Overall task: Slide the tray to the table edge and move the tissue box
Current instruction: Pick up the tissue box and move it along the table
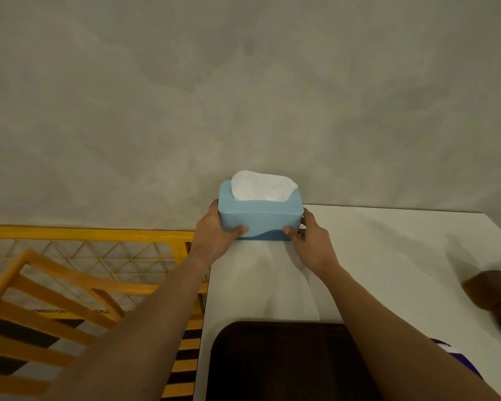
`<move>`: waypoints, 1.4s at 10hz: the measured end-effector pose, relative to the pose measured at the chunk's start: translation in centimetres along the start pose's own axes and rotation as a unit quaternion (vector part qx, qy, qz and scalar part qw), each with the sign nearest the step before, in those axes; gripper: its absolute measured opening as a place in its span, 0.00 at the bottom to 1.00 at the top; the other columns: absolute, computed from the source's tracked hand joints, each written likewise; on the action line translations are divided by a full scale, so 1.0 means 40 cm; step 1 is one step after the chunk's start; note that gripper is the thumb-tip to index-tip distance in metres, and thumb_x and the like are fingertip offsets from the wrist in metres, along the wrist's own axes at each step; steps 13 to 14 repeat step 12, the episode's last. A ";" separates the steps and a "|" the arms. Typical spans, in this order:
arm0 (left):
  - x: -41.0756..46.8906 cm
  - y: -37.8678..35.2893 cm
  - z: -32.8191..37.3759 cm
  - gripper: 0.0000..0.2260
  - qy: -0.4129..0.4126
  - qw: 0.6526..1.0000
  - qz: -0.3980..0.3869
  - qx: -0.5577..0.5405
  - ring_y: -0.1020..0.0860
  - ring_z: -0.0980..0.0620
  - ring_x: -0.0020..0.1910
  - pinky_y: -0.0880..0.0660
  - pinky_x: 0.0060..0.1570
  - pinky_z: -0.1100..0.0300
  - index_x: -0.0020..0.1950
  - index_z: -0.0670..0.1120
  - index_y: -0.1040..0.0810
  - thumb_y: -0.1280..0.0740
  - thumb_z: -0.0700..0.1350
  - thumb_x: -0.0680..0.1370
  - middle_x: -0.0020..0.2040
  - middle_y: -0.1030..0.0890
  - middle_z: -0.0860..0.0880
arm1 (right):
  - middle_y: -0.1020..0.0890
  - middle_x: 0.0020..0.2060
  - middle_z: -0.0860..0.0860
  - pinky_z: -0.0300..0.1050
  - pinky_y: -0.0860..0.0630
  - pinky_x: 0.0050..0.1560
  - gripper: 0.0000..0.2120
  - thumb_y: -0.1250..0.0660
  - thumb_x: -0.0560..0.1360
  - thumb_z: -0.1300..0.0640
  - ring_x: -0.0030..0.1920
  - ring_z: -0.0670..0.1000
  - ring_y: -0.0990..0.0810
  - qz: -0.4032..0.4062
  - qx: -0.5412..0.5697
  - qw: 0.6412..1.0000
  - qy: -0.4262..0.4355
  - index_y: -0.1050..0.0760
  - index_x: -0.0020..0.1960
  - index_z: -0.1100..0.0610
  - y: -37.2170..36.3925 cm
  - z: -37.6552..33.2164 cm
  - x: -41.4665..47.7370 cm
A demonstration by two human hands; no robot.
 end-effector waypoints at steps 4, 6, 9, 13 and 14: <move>0.025 0.001 -0.001 0.38 -0.011 1.000 -0.004 0.008 0.26 0.53 0.58 0.26 0.52 0.64 0.76 0.49 0.36 0.21 0.53 0.71 0.68 0.24 0.49 | 0.23 0.67 0.50 0.43 0.28 0.56 0.33 0.31 0.79 0.47 0.62 0.54 0.21 -0.041 -0.005 0.999 0.022 0.43 0.79 0.49 0.002 -0.008 0.022; 0.014 -0.010 -0.023 0.37 0.023 1.000 -0.004 0.009 0.23 0.51 0.57 0.28 0.40 0.72 0.74 0.48 0.36 0.22 0.57 0.71 0.65 0.22 0.49 | 0.23 0.67 0.50 0.44 0.27 0.59 0.34 0.33 0.79 0.43 0.63 0.55 0.22 -0.033 0.009 0.999 0.027 0.44 0.79 0.49 -0.002 -0.012 0.017; 0.028 -0.017 -0.029 0.33 0.041 0.999 -0.008 0.032 0.24 0.51 0.55 0.30 0.39 0.73 0.71 0.46 0.31 0.23 0.56 0.72 0.64 0.21 0.47 | 0.23 0.68 0.53 0.46 0.26 0.59 0.33 0.35 0.81 0.45 0.63 0.57 0.21 -0.029 -0.013 0.999 0.021 0.44 0.80 0.52 0.000 -0.011 0.027; 0.022 -0.009 -0.011 0.42 0.053 0.997 -0.047 0.044 0.24 0.43 0.65 0.27 0.46 0.67 0.75 0.44 0.39 0.23 0.58 0.70 0.66 0.25 0.46 | 0.24 0.68 0.55 0.45 0.30 0.58 0.33 0.34 0.80 0.46 0.65 0.59 0.24 -0.054 -0.039 0.998 0.006 0.44 0.79 0.52 0.012 -0.035 0.027; 0.022 -0.009 -0.011 0.42 0.053 0.997 -0.047 0.044 0.24 0.43 0.65 0.27 0.46 0.67 0.75 0.44 0.39 0.23 0.58 0.70 0.66 0.25 0.46 | 0.24 0.68 0.55 0.45 0.30 0.58 0.33 0.34 0.80 0.46 0.65 0.59 0.24 -0.054 -0.039 0.998 0.006 0.44 0.79 0.52 0.012 -0.035 0.027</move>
Point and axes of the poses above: each hand's wrist, its own x-axis towards the middle knuckle, its own y-axis out of the back of the hand, z = x × y, the point moved 5 cm from there along x, towards the middle knuckle
